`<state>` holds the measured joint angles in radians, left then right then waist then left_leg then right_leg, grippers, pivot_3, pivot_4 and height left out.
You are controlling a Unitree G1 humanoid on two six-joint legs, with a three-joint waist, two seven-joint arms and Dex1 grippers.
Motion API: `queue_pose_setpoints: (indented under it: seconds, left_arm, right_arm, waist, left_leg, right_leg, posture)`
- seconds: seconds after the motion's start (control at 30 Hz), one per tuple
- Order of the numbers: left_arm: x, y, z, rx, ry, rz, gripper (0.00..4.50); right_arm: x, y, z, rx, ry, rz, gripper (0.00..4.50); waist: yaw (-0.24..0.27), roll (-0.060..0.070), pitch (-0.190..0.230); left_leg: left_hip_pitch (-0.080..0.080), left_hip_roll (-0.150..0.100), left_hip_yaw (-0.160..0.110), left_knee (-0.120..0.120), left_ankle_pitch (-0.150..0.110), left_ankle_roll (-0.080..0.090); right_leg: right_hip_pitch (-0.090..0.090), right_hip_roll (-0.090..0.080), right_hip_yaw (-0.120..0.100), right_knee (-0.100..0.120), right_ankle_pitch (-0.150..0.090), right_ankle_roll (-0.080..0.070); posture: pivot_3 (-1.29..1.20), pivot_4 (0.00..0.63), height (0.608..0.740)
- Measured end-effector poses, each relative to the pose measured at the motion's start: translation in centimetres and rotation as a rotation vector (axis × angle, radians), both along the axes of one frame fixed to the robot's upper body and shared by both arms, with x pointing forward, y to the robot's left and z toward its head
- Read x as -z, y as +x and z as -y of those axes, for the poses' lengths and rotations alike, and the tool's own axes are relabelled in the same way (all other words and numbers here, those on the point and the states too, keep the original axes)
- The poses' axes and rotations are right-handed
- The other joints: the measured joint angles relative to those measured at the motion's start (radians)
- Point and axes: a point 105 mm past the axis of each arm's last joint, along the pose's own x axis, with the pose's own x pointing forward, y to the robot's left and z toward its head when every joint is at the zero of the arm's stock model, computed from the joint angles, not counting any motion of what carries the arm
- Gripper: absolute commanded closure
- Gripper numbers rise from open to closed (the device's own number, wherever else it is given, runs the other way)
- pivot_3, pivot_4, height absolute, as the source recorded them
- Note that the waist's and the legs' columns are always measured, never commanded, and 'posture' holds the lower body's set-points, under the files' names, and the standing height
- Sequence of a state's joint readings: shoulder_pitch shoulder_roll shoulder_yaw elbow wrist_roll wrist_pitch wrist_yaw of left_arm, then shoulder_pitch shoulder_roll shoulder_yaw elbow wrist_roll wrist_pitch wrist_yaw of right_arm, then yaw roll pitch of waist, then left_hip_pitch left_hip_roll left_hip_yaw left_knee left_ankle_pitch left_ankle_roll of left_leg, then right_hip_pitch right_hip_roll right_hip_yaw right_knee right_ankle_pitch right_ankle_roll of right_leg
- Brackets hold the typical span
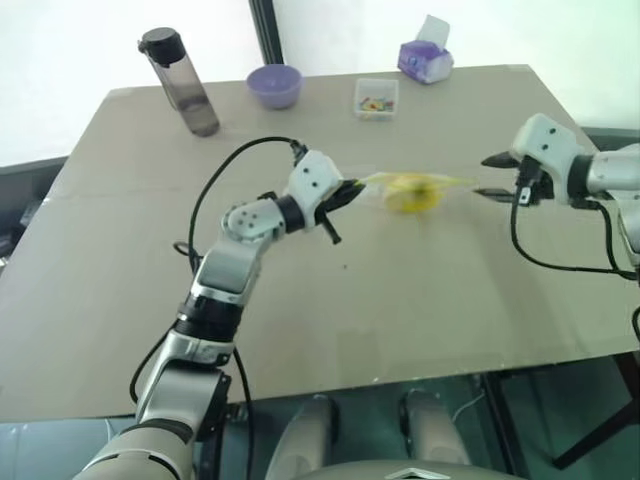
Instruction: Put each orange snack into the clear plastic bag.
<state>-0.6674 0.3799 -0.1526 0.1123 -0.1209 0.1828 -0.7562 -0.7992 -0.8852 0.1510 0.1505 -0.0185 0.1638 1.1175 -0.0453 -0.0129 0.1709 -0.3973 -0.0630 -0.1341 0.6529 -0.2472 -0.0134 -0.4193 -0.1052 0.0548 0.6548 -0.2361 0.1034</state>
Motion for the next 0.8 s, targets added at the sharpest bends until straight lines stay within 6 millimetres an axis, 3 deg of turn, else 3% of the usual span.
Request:
queue_pose_setpoints:
  seconds: [0.17,0.23,0.37,0.4,0.47,0.7,0.8]
  left_arm:
    - [0.5,-0.1,0.2,0.021,-0.033,-0.022,4.50]
    - [0.2,-0.3,0.4,0.042,-0.067,-0.018,4.50]
    - [0.0,-0.6,0.8,0.068,-0.097,-0.008,4.50]
    - [0.3,-0.6,0.2,0.056,-0.113,-0.009,4.50]
    - [0.7,-0.9,0.7,0.072,-0.131,-0.017,4.50]
    - [1.4,-1.1,0.2,0.056,-0.177,-0.052,4.50]
    - [1.4,-1.2,0.2,0.055,-0.179,-0.049,4.50]
  right_arm:
    - [-0.5,-1.3,-0.9,-0.009,0.020,-0.032,1.03]
    - [-0.7,-1.7,-3.0,-0.055,0.085,-0.027,1.03]
    - [-0.8,-1.9,-5.2,-0.109,0.120,0.006,1.03]
    - [-0.5,-1.5,-7.6,-0.142,0.169,0.051,1.03]
    - [0.4,-1.8,-10.2,-0.210,0.190,0.053,1.03]
    - [-0.9,-1.9,-12.6,-0.300,0.191,0.212,1.03]
    - [-0.9,-1.8,-12.7,-0.310,0.183,0.231,1.88]
  waist:
    - [0.008,0.000,0.000]
    - [0.003,0.000,0.000]
    - [0.006,0.000,0.000]
    - [0.002,-0.001,0.000]
    - [0.004,-0.001,0.000]
    - [0.008,-0.001,0.000]
    - [0.006,-0.001,0.000]
  left_leg:
    - [-0.001,0.000,0.000,0.000,0.000,0.000]
    - [0.000,0.000,0.000,0.000,0.000,0.000]
    - [-0.001,0.000,-0.001,0.000,0.000,0.000]
    - [0.000,0.000,0.000,0.000,0.000,0.000]
    - [-0.001,0.000,-0.001,0.000,0.000,0.000]
    - [-0.001,-0.001,-0.003,0.001,0.000,0.000]
    - [-0.001,-0.001,-0.002,0.001,0.000,0.000]
  right_leg:
    - [0.000,0.000,-0.001,0.000,0.000,0.000]
    - [0.000,0.000,0.000,0.000,0.000,0.000]
    - [0.000,0.000,-0.001,0.000,0.000,0.000]
    - [0.000,0.000,0.000,0.000,0.000,0.000]
    - [-0.001,0.000,-0.001,0.001,0.000,0.000]
    - [0.000,-0.001,-0.002,0.000,0.000,0.000]
    - [0.000,-0.001,-0.002,0.000,0.000,0.000]
  posture:
    - [0.00,0.150,0.739]
    - [0.00,0.150,0.739]
    - [0.00,0.150,0.739]
    - [0.00,0.150,0.739]
    - [0.00,0.150,0.739]
    - [0.00,0.150,0.739]
    - [0.00,0.150,0.739]
